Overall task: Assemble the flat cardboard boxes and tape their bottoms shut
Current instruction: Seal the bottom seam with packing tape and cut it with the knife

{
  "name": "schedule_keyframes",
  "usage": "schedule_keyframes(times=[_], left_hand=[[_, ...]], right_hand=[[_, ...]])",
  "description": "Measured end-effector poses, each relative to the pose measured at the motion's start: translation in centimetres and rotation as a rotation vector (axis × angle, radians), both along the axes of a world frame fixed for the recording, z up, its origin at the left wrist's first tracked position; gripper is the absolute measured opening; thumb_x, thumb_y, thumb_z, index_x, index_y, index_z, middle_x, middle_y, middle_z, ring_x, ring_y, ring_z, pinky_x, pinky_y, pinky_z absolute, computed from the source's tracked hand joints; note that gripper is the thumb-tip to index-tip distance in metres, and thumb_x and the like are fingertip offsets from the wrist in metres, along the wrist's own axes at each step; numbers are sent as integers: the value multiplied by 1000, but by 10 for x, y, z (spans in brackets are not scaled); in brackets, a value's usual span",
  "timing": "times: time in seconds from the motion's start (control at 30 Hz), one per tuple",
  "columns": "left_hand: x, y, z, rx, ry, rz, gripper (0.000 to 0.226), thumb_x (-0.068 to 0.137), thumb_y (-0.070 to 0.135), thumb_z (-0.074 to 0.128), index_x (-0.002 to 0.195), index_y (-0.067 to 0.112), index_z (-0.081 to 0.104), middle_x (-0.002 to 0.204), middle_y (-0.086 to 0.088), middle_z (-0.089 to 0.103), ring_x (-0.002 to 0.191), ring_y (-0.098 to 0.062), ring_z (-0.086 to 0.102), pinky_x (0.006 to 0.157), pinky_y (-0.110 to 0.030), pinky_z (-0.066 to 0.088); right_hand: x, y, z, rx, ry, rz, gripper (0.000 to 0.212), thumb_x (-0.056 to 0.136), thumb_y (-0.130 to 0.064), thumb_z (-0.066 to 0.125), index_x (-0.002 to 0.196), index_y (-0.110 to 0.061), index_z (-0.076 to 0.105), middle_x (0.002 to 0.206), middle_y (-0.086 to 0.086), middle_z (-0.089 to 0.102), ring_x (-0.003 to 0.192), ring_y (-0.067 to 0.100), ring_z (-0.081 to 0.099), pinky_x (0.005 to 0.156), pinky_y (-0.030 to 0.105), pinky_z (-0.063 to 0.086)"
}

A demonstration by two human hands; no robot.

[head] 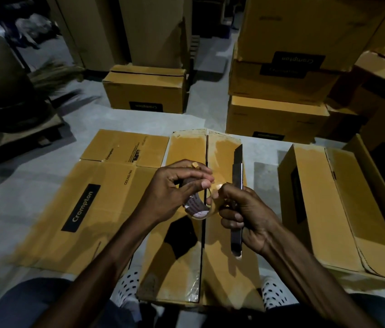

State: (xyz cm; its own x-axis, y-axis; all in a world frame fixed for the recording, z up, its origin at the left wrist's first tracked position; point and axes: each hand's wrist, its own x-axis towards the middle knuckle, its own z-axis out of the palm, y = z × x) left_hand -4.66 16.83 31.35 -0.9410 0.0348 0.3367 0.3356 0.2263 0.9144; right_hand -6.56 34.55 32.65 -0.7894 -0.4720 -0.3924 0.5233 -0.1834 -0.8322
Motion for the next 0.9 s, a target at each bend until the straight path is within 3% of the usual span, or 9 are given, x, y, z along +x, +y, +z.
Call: schedule_keyframes(times=[0.2, 0.3, 0.47, 0.6, 0.77, 0.9], left_hand=[[-1, -2, 2, -6, 27, 23, 14, 87, 13, 68, 98, 8, 75, 107, -5, 69, 108, -17, 64, 89, -41, 56], [0, -2, 2, 20, 11, 27, 12, 88, 12, 68, 98, 10, 75, 108, -4, 69, 109, -17, 64, 90, -39, 56], [-1, 0, 2, 38, 11, 20, 15, 88, 17, 65, 98, 10, 74, 109, -3, 69, 110, -17, 64, 90, -39, 56], [-1, 2, 1, 52, 1, 17, 18, 87, 21, 65, 97, 10, 75, 109, -2, 70, 110, -18, 64, 89, -37, 56], [-1, 4, 2, 72, -7, 7, 18, 87, 22, 65, 97, 11, 74, 110, -1, 69, 111, -16, 64, 88, -34, 56], [-2, 5, 2, 66, -4, 1, 13, 88, 16, 67, 97, 12, 74, 110, -2, 69, 112, -16, 63, 90, -34, 55]], right_hand=[[2, -6, 2, 25, 35, -42, 8, 92, 0, 48, 96, -4, 53, 73, 12, 64, 33, 4, 23, 38, 19, 15], [4, -8, 3, 21, 78, -58, 3, 87, -2, 55, 89, -3, 55, 78, 24, 54, 33, 4, 24, 38, 19, 16], [7, -9, 5, 19, 80, -91, 6, 87, 2, 52, 87, -4, 53, 78, 20, 55, 33, 5, 25, 37, 18, 17], [8, -10, 6, 21, 85, -102, 16, 87, 4, 49, 74, -6, 50, 77, 21, 53, 33, 5, 24, 37, 17, 16], [9, -10, 7, 20, 121, -107, 11, 76, -4, 55, 74, -10, 46, 86, 22, 40, 35, 7, 24, 37, 19, 16], [9, -8, 4, 72, 117, -132, 13, 84, 6, 48, 78, -5, 49, 84, 20, 46, 38, 8, 24, 37, 20, 18]])
